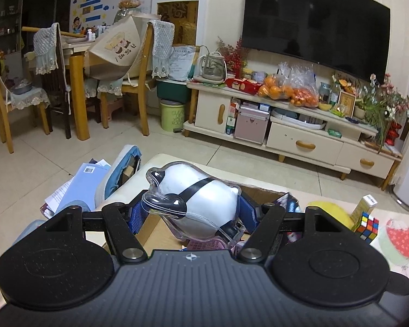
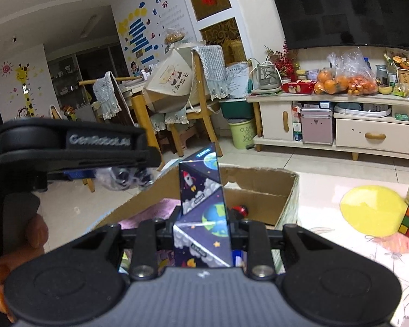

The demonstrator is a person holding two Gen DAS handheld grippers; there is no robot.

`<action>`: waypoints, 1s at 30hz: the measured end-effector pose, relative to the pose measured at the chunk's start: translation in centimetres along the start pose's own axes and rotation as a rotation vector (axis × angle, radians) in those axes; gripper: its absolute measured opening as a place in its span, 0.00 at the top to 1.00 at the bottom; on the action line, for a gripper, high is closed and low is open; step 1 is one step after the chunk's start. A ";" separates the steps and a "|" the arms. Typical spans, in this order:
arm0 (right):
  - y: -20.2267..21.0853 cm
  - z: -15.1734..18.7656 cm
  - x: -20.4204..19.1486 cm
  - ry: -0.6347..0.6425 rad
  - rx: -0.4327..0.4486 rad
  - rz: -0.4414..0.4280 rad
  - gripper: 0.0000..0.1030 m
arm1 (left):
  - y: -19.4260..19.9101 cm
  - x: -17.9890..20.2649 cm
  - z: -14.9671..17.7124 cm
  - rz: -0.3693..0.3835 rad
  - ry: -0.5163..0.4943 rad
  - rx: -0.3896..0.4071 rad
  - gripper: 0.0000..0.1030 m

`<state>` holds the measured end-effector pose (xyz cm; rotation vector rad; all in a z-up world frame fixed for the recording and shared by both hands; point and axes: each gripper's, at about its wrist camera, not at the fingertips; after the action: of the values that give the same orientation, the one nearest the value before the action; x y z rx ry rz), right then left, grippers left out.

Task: Organize rigid objects
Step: 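Lower the robot toy and star-print cube into the box and open both tools, then grasp the small white-and-orange carton with the right tool while the left tool approaches the Rubik's cube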

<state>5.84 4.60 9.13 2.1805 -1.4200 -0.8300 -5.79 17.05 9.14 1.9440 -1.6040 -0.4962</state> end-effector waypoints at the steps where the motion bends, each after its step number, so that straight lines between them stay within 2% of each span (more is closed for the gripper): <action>1: -0.2 0.1 -0.1 0.007 -0.008 0.006 0.73 | -0.1 -0.1 -0.1 0.000 0.000 -0.005 0.18; 3: -0.2 0.3 -0.1 0.016 -0.020 0.007 0.69 | -0.3 0.0 -0.1 0.003 -0.004 -0.017 0.18; 6: 0.7 0.6 0.0 0.015 -0.001 0.008 0.49 | -0.2 0.1 -0.1 -0.006 -0.016 -0.019 0.18; 11: 3.1 1.0 1.3 -0.017 0.051 0.011 0.40 | 0.9 0.2 -0.3 -0.002 -0.028 0.017 0.06; 14: 4.6 1.6 2.8 -0.045 0.081 0.042 0.33 | 1.4 0.5 -0.3 0.004 -0.041 0.035 0.04; 16: 5.4 2.2 4.2 -0.072 0.091 0.086 0.25 | 1.6 0.7 -0.2 0.008 -0.047 0.040 0.04; 24: 5.7 5.1 10.9 -0.164 0.054 0.278 0.21 | 1.4 1.4 0.2 0.028 -0.058 0.030 0.01; 30: 5.1 6.6 15.2 -0.208 0.030 0.376 0.21 | 1.3 2.3 0.8 0.046 -0.108 0.025 0.00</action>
<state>2.63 -11.47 3.47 1.8008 -1.8790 -0.9152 -6.73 14.46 9.49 1.9231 -1.7251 -0.5737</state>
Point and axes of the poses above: each gripper's, at about its wrist camera, not at the fingertips, and y roughly against the way its jaws point, x to its right, z to its underside, and after that the axes turned 10 degrees about -x, right-handed
